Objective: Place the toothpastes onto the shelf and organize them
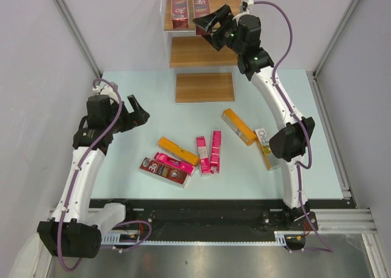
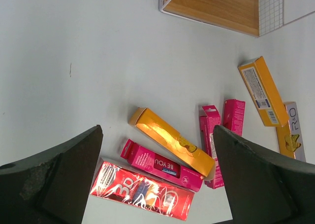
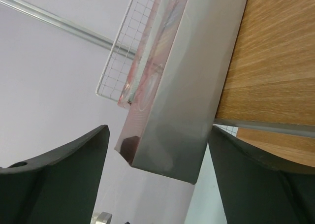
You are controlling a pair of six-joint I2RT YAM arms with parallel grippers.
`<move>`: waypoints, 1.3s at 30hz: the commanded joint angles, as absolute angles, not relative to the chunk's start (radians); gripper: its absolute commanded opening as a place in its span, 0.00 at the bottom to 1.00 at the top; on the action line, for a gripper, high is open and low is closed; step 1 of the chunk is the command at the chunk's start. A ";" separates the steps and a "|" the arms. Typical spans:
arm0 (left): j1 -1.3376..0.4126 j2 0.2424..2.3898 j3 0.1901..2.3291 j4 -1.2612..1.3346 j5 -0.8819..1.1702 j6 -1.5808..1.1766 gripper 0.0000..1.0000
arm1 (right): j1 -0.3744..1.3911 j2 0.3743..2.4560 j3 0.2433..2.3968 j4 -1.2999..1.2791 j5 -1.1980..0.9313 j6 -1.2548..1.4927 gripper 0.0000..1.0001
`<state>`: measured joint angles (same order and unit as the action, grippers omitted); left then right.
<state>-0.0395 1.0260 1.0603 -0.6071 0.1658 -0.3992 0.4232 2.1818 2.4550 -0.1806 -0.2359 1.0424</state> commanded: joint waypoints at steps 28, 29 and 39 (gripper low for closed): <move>-0.052 1.025 1.034 -0.574 0.190 -0.377 1.00 | 0.397 2.060 2.330 -0.156 -0.284 0.956 0.34; -0.052 1.025 1.034 -0.574 0.190 -0.377 1.00 | 0.396 2.074 2.370 -0.163 -0.287 0.957 0.33; -0.052 1.043 1.032 -0.572 0.175 -0.360 1.00 | 0.394 2.207 2.508 -0.161 -0.308 0.996 0.33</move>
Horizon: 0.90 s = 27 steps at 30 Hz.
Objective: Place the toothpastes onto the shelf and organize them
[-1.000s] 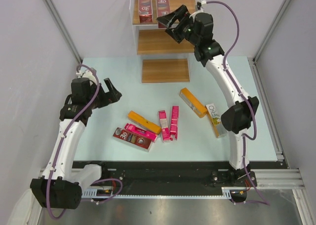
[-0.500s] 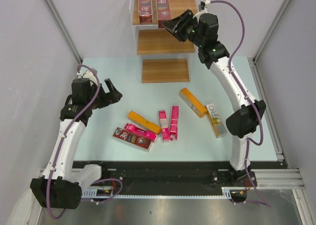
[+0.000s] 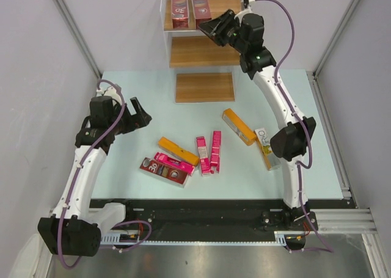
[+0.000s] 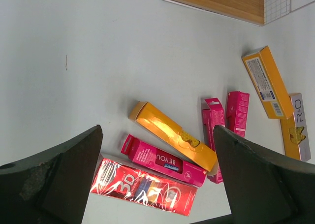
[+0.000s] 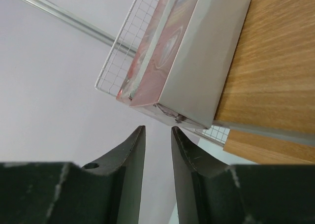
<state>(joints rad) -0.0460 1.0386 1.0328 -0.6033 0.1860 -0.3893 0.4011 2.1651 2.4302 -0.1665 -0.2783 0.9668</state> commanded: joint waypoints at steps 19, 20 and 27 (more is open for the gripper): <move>-0.061 0.965 0.986 -0.554 0.247 -0.370 1.00 | 0.475 1.604 1.811 -0.216 -0.253 0.632 0.49; -0.069 0.960 0.982 -0.545 0.253 -0.373 0.99 | 0.486 1.571 1.724 -0.228 -0.224 0.591 0.54; -0.152 0.973 0.956 -0.511 0.244 -0.396 1.00 | 0.538 1.318 1.369 -0.478 -0.026 0.419 0.83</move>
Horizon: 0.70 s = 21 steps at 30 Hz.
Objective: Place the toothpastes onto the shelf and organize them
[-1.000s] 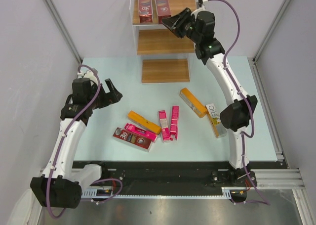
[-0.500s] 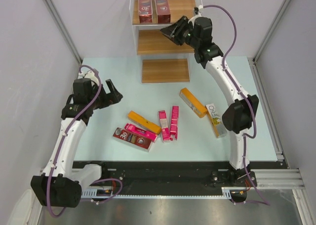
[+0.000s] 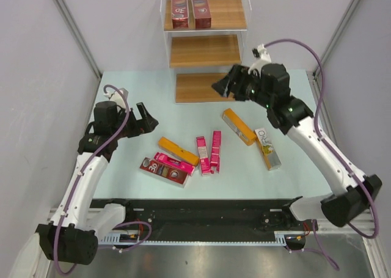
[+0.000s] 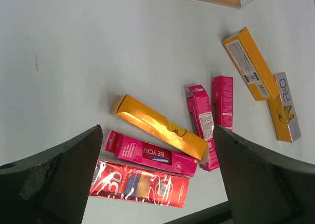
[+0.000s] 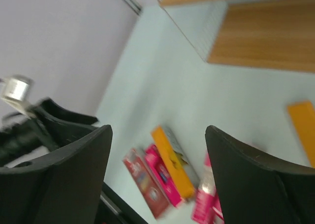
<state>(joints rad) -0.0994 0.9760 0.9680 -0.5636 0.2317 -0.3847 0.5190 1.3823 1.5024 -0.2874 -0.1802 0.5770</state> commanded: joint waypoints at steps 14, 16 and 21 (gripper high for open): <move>-0.331 1.046 0.925 -0.442 0.190 -0.476 1.00 | 0.661 1.160 1.085 -0.612 0.175 0.382 0.96; -0.331 1.049 0.934 -0.449 0.190 -0.479 1.00 | 0.701 1.175 1.085 -0.592 0.178 0.371 0.96; -0.328 1.068 0.983 -0.498 0.166 -0.471 1.00 | 0.874 1.245 1.085 -0.491 0.147 0.327 0.96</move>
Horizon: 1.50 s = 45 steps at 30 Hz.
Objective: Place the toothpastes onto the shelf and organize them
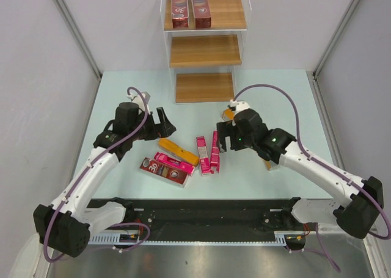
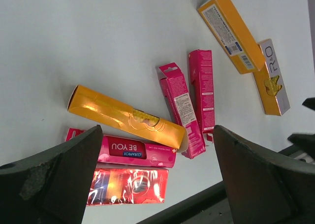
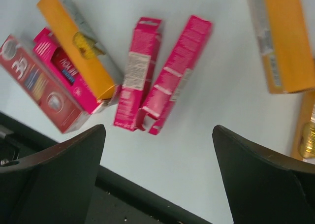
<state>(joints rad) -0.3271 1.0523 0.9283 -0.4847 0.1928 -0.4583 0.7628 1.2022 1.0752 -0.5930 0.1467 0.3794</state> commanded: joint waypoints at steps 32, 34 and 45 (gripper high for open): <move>0.336 0.988 0.804 -0.463 0.801 -0.468 1.00 | 1.230 1.865 1.267 -0.201 0.074 0.209 0.94; 0.336 0.986 0.796 -0.460 0.802 -0.466 1.00 | 1.227 1.888 1.269 -0.196 0.069 0.209 0.94; 0.336 0.988 0.779 -0.462 0.805 -0.454 1.00 | 1.180 1.924 1.270 -0.210 0.084 0.253 0.93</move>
<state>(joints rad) 0.3298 1.0065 0.7856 -0.4805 0.7715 -0.4847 1.1912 1.8786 1.2613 -0.1905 0.0681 0.2356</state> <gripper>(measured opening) 0.996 0.927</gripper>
